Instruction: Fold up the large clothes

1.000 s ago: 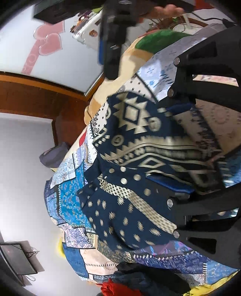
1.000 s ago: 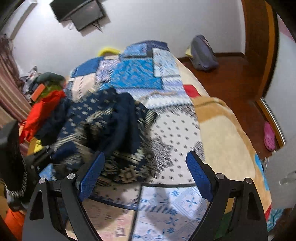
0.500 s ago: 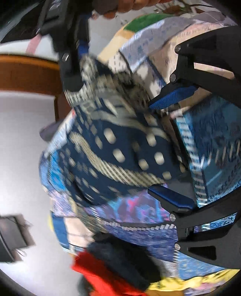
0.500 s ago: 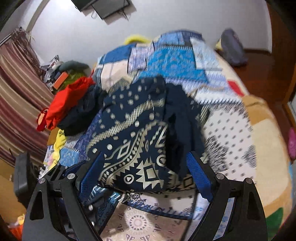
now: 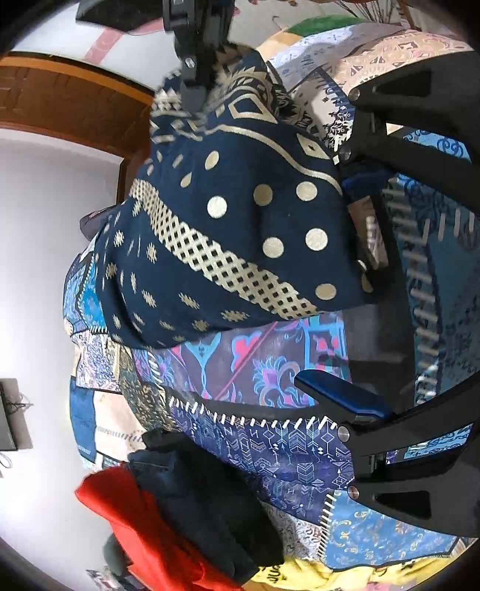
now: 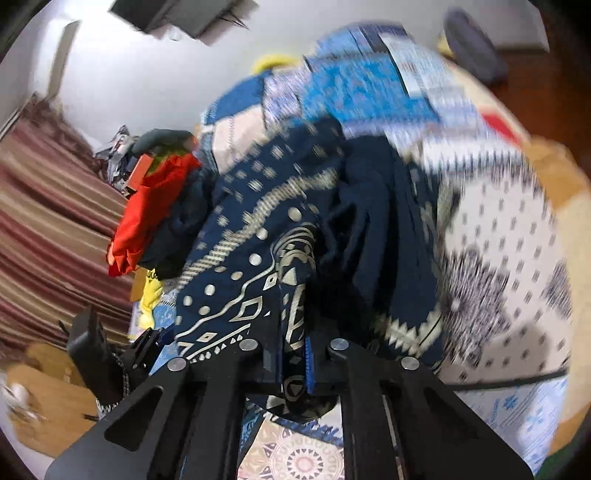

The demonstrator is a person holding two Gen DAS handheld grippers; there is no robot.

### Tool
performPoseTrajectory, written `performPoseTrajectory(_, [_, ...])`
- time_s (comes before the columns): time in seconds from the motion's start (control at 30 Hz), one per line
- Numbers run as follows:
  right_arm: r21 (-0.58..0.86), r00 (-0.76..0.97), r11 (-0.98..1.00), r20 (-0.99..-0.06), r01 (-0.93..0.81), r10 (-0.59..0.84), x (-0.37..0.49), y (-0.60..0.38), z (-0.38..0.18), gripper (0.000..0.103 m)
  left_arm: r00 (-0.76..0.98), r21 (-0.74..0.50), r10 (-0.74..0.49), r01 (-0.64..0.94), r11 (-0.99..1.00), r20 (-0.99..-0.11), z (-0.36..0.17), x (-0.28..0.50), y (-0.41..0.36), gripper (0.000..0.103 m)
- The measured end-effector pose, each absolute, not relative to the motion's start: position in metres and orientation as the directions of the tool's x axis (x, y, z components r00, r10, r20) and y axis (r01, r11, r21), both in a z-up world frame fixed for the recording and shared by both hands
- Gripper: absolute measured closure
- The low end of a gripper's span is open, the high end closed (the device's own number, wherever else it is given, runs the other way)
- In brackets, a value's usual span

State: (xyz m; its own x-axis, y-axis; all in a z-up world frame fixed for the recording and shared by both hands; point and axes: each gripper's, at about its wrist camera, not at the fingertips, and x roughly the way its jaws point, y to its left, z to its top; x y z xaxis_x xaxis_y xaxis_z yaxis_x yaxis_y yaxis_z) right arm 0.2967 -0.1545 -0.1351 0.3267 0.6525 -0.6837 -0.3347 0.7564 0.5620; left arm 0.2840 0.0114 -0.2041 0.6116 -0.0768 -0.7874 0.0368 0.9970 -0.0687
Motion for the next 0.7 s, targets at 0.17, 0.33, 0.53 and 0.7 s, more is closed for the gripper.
performPoseTrajectory(0.17, [0.460, 0.412, 0.807, -0.697, -0.370, 0.586, 0.286, -0.162, -0.112, 0.097, 0.602, -0.101, -0.099, 0.031, 0.994, -0.792, -0.208, 0.286, 0.016, 0.016])
performPoseTrajectory(0.33, [0.367, 0.330, 0.866, -0.815, -0.340, 0.475, 0.291, -0.155, -0.166, 0.097, 0.592, -0.088, -0.094, 0.040, 0.995, -0.801, -0.211, 0.287, 0.011, 0.016])
performPoseTrajectory(0.53, [0.224, 0.372, 0.880, -0.842, -0.418, 0.391, 0.276, -0.146, -0.174, 0.097, 0.563, -0.107, -0.120, 0.057, 0.993, -0.818, -0.213, 0.280, 0.017, 0.016])
performPoseTrajectory(0.7, [0.178, 0.378, 0.877, -0.851, -0.446, 0.365, 0.268, -0.153, -0.168, 0.088, 0.574, -0.029, -0.065, 0.073, 0.997, -0.816, -0.205, 0.264, 0.020, 0.016])
